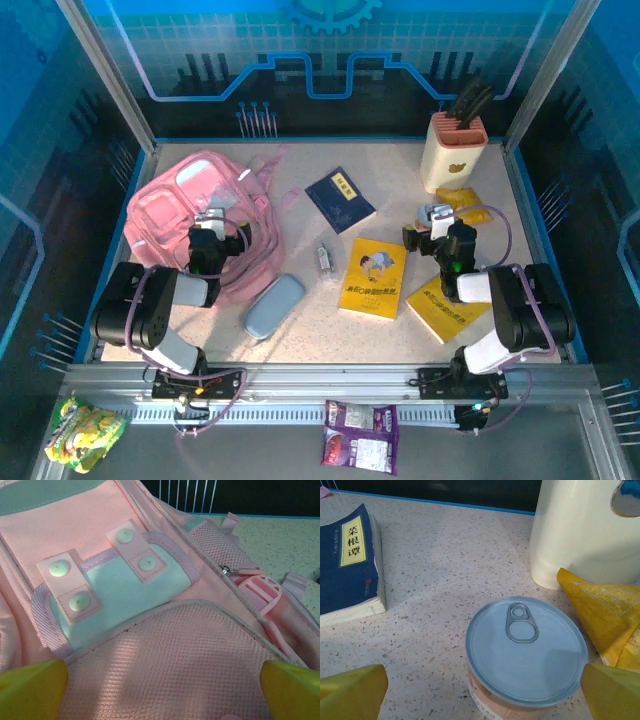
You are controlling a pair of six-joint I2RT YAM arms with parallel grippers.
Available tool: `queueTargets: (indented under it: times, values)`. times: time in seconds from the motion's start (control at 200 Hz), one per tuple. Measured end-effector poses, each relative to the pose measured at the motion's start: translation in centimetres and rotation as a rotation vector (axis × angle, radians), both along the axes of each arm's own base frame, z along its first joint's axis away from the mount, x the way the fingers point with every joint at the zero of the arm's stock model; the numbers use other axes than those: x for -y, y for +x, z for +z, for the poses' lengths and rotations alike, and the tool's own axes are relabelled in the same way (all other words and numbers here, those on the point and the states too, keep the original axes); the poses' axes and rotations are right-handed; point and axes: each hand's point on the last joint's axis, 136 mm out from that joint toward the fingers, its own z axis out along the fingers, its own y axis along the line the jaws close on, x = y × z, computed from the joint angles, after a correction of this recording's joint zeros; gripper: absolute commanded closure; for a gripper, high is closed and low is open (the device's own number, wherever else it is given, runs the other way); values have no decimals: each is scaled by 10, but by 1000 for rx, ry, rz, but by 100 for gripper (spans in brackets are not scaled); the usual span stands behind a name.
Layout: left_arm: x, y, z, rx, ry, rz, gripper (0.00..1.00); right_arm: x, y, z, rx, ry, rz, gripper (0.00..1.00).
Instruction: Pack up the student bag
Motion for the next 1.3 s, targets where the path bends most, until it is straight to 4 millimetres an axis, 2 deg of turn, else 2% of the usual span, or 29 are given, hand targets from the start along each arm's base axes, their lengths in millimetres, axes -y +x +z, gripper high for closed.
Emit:
queueTargets:
  times: [1.301]
  values:
    - [-3, 2, -2, -15, -10, -9, 1, 0, 0, 0, 0, 0, 0, 0]
